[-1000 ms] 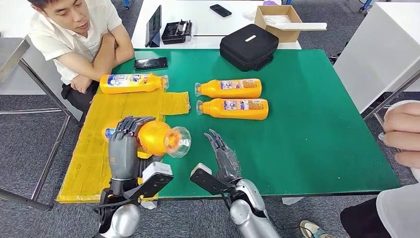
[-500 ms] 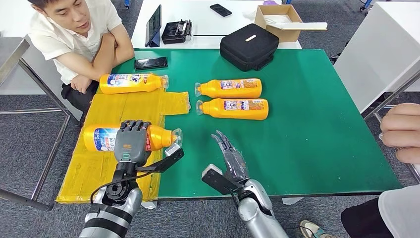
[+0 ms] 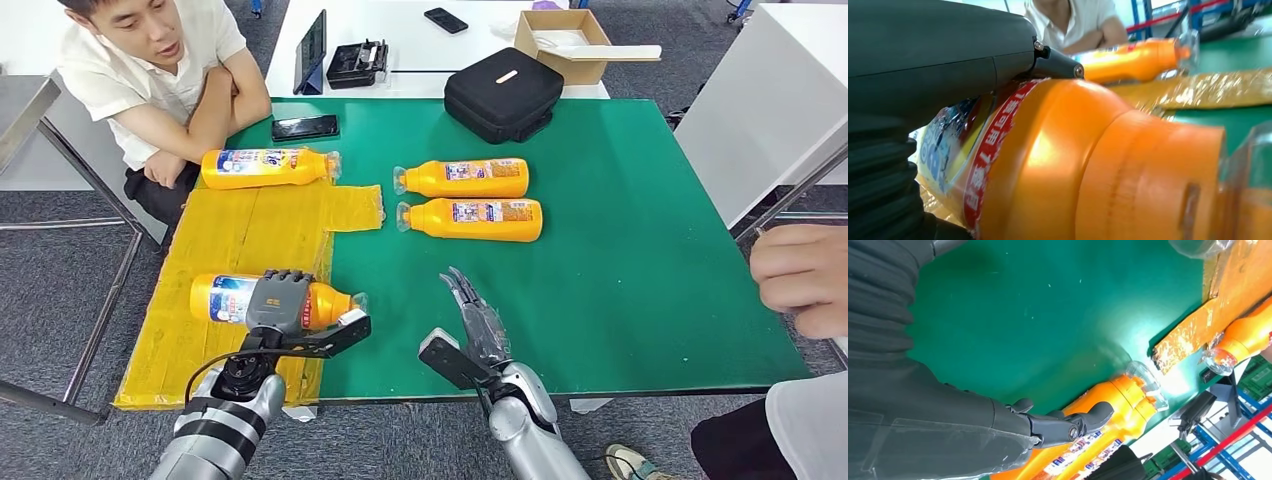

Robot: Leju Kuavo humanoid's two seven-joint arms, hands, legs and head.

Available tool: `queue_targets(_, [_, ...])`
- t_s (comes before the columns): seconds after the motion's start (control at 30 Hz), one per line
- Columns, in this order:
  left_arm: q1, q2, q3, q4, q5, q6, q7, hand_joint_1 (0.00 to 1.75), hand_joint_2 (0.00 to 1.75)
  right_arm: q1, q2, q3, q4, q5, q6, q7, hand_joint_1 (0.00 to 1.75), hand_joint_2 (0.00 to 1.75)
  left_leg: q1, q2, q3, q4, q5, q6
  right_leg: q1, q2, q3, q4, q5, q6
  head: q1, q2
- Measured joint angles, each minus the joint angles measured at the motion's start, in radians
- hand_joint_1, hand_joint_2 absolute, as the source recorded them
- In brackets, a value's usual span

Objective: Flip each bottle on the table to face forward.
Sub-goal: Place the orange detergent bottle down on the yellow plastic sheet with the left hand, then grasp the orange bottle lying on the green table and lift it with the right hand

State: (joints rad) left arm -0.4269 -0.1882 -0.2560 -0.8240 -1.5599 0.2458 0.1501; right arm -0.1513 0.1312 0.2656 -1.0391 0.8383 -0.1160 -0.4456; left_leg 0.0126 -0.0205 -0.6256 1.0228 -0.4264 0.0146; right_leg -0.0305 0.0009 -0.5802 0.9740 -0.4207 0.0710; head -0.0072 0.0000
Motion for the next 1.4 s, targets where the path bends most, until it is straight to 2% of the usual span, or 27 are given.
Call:
queue_targets(0.33, [-0.053,-0.013,0.015,0.073,0.0,-0.04,0.03,0.0,1.75,-0.002,0.005,-0.015,0.019,-0.001,0.01,-0.002,0.0,1.75,0.0,0.0,0.001,0.0,0.0,0.0,0.0,0.0,0.001,0.0,0.0,0.0,0.0,0.0])
queue_targets(0.43, [-0.071,-0.016,0.018,0.094,0.0,-0.081,0.03,0.0,1.75,-0.004,0.005,-0.019,0.023,-0.001,0.01,-0.004,0.0,1.75,0.0,0.0,0.001,0.0,0.0,0.0,0.0,0.0,0.002,0.0,0.0,0.0,0.0,0.0])
queue_targets(0.6, [-0.13,-0.022,0.034,0.168,0.0,-0.171,0.001,0.0,1.75,-0.022,0.002,-0.032,0.044,-0.013,0.01,-0.026,0.0,1.75,0.0,-0.001,0.006,0.0,0.0,0.0,0.0,0.0,0.006,0.0,0.0,0.0,0.0,0.0])
queue_targets(1.0, [-0.205,-0.023,0.05,0.28,0.001,-0.22,-0.061,0.0,1.75,-0.048,-0.005,-0.044,0.095,-0.021,0.005,-0.051,0.0,1.75,0.0,-0.001,0.011,0.0,0.001,0.0,0.0,0.0,0.012,0.0,0.0,0.0,0.0,0.0])
queue_targets(1.1, [-0.213,-0.023,0.059,0.292,0.0,-0.216,-0.078,0.0,1.75,-0.057,-0.006,-0.044,0.112,-0.024,-0.005,-0.057,0.0,1.75,0.0,-0.001,0.012,0.0,0.001,0.0,0.0,0.0,0.013,0.0,0.0,0.001,0.0,0.0])
queue_targets(1.23, [-0.205,-0.026,0.058,0.291,-0.001,-0.166,-0.094,0.0,1.75,-0.059,-0.007,-0.045,0.124,-0.023,-0.013,-0.058,0.0,1.75,0.0,-0.001,0.012,0.0,0.001,0.0,0.0,-0.001,0.013,0.0,0.0,0.0,0.0,0.0])
queue_targets(1.4, [-0.144,-0.036,0.031,0.201,0.002,-0.131,-0.144,0.0,1.75,-0.044,-0.01,-0.046,0.126,-0.02,-0.026,-0.049,0.0,1.75,0.0,-0.001,0.011,0.0,0.001,0.0,0.0,0.0,0.011,0.0,0.001,0.001,0.0,0.0])
